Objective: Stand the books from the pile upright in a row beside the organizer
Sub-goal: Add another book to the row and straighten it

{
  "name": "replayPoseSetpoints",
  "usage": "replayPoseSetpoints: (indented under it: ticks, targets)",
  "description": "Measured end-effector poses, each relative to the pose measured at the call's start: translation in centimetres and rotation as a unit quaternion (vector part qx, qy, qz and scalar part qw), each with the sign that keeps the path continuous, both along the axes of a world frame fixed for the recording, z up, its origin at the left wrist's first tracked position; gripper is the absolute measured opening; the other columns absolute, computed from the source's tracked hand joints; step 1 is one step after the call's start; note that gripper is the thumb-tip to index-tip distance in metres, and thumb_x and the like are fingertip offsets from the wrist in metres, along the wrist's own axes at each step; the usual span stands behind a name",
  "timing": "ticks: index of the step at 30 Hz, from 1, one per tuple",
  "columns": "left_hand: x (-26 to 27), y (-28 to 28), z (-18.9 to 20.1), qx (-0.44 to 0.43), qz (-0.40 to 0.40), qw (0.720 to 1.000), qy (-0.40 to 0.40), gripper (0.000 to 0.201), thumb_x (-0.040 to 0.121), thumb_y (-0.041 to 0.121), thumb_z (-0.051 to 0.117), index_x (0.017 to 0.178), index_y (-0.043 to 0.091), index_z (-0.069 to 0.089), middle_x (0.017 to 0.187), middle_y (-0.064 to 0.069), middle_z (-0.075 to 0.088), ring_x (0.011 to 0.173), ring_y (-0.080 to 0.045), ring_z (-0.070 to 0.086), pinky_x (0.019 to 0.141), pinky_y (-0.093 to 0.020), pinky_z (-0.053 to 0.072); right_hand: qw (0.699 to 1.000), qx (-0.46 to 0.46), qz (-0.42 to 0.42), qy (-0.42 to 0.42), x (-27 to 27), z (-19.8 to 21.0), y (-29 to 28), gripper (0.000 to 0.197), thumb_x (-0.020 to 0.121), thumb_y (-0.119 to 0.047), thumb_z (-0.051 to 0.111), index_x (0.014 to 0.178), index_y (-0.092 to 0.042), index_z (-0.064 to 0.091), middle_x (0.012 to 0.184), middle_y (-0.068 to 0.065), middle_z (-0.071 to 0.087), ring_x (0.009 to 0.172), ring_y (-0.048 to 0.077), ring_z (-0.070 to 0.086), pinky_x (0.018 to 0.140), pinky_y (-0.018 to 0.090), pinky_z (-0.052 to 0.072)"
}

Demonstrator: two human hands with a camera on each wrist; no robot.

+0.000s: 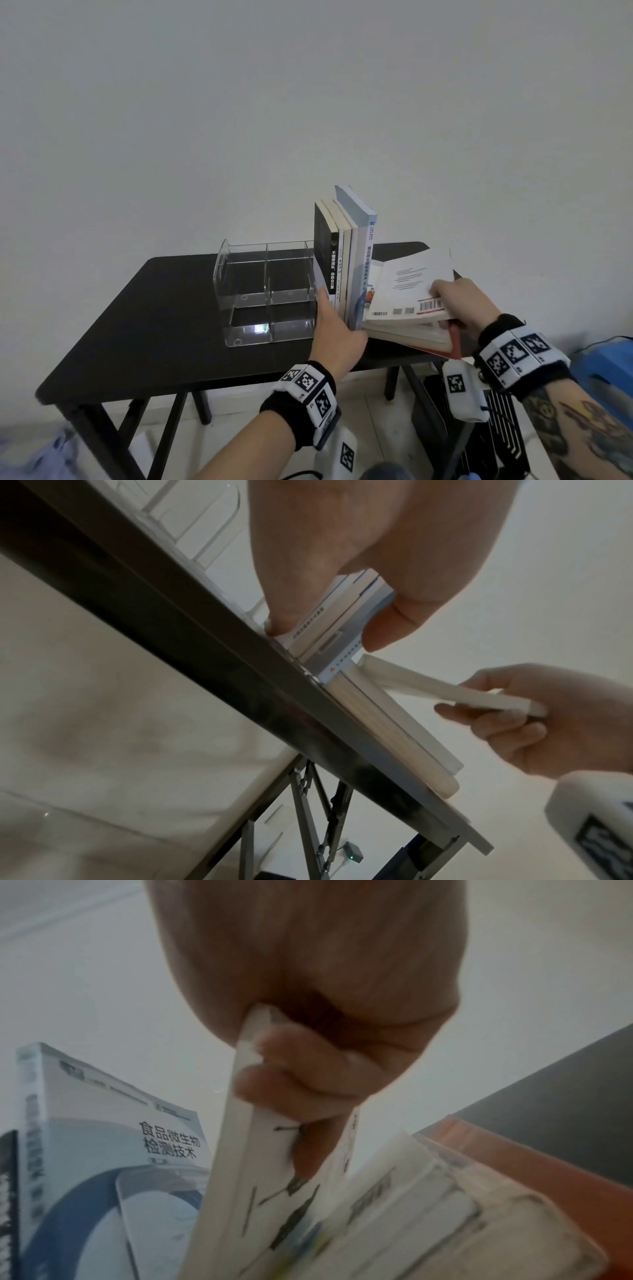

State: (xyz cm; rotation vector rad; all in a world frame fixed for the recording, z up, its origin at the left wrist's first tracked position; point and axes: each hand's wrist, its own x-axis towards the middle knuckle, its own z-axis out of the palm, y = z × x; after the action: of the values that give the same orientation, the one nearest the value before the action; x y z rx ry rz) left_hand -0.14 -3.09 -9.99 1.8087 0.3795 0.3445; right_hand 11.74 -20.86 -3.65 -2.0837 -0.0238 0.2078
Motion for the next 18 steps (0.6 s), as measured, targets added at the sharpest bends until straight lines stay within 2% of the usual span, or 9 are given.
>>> replayPoseSetpoints:
  ticks: [1, 3, 5, 7, 9, 12, 15, 17, 18]
  targets:
    - [-0.2, -0.1, 0.0, -0.002, -0.004, 1.000, -0.014, 0.117, 0.081, 0.006, 0.071, 0.154, 0.040, -0.014, 0.164, 0.002, 0.016, 0.148, -0.021, 0.027, 0.114, -0.044, 0.039, 0.999, 0.034, -0.010, -0.012, -0.3, 0.5, 0.0, 0.019, 0.085, -0.012, 0.050, 0.094, 0.005, 0.052, 0.055, 0.013, 0.065, 0.035, 0.025, 0.052, 0.035, 0.021, 0.035]
    - [-0.4, -0.2, 0.1, -0.001, -0.010, 0.999, -0.037, 0.119, 0.080, 0.007, 0.074, 0.153, 0.043, -0.014, 0.162, 0.003, 0.018, 0.146, -0.018, 0.028, 0.114, -0.043, 0.039, 0.996, 0.074, -0.024, -0.054, -1.2, 1.5, 0.2, 0.021, 0.088, -0.012, 0.049, 0.103, -0.001, 0.041, 0.071, 0.016, 0.064, 0.047, 0.028, 0.057, 0.040, 0.027, 0.042]
    - [-0.4, 0.0, 0.1, 0.011, -0.017, 0.999, -0.036, 0.120, 0.081, 0.008, 0.075, 0.153, 0.041, -0.014, 0.162, 0.002, 0.017, 0.147, -0.017, 0.026, 0.116, -0.039, 0.035, 0.988, 0.065, -0.035, -0.135, -2.3, 2.4, 0.4, 0.023, 0.093, -0.014, 0.047, 0.111, -0.011, 0.032, 0.082, 0.011, 0.060, 0.062, 0.028, 0.063, 0.049, 0.035, 0.052]
    - [-0.4, 0.1, 0.2, 0.021, -0.023, 0.999, -0.024, 0.120, 0.082, 0.006, 0.075, 0.153, 0.040, -0.016, 0.164, 0.003, 0.010, 0.150, -0.017, 0.019, 0.116, -0.037, 0.030, 0.967, 0.061, -0.056, -0.242, -3.5, 3.0, 0.8, 0.026, 0.094, -0.017, 0.045, 0.114, -0.016, 0.029, 0.080, 0.005, 0.060, 0.069, 0.028, 0.064, 0.060, 0.044, 0.056]
    - [-0.3, 0.1, 0.2, 0.021, -0.027, 0.999, -0.023, 0.121, 0.082, 0.002, 0.073, 0.153, 0.040, -0.017, 0.165, 0.005, 0.008, 0.152, -0.016, 0.013, 0.117, -0.036, 0.026, 0.938, 0.110, -0.072, -0.320, -4.5, 3.7, 1.1, 0.028, 0.094, -0.021, 0.050, 0.113, -0.020, 0.029, 0.079, -0.002, 0.060, 0.073, 0.026, 0.065, 0.067, 0.043, 0.055]
    - [-0.4, 0.1, 0.1, 0.024, -0.032, 0.999, -0.019, 0.121, 0.082, -0.001, 0.071, 0.152, 0.043, -0.017, 0.164, 0.005, 0.010, 0.152, -0.016, 0.013, 0.117, -0.036, 0.027, 0.935, 0.199, -0.007, -0.292, -5.7, 4.7, 1.7, 0.024, 0.088, -0.018, 0.062, 0.106, -0.018, 0.046, 0.090, -0.005, 0.069, 0.075, 0.011, 0.070, 0.063, 0.033, 0.057]
    - [-0.6, 0.4, 0.2, 0.036, -0.042, 0.998, -0.011, 0.122, 0.082, -0.002, 0.070, 0.151, 0.045, -0.019, 0.164, 0.004, 0.011, 0.152, -0.016, 0.013, 0.117, -0.037, 0.027, 0.935, 0.243, 0.028, -0.256, -6.6, 5.1, 2.8, 0.009, 0.086, -0.014, 0.064, 0.086, -0.022, 0.069, 0.090, 0.001, 0.077, 0.075, 0.018, 0.074, 0.069, 0.042, 0.061]
    - [-0.6, 0.6, 0.2, 0.045, -0.044, 0.998, -0.009, 0.123, 0.082, -0.002, 0.070, 0.151, 0.046, -0.020, 0.164, 0.004, 0.011, 0.152, -0.018, 0.014, 0.118, -0.040, 0.028, 0.922, 0.274, 0.013, -0.274, -7.4, 5.2, 3.4, 0.015, 0.088, -0.014, 0.063, 0.081, -0.025, 0.070, 0.084, -0.013, 0.076, 0.079, 0.009, 0.073, 0.078, 0.036, 0.059]
    - [-0.6, 0.7, 0.1, 0.044, -0.048, 0.998, -0.009, 0.123, 0.082, -0.002, 0.070, 0.150, 0.047, -0.021, 0.165, 0.004, 0.010, 0.152, -0.018, 0.014, 0.119, -0.041, 0.028, 0.917, 0.274, 0.015, -0.290, -8.0, 5.3, 3.6, 0.015, 0.089, -0.014, 0.063, 0.083, -0.026, 0.069, 0.082, -0.023, 0.074, 0.082, -0.002, 0.070, 0.082, 0.025, 0.055]
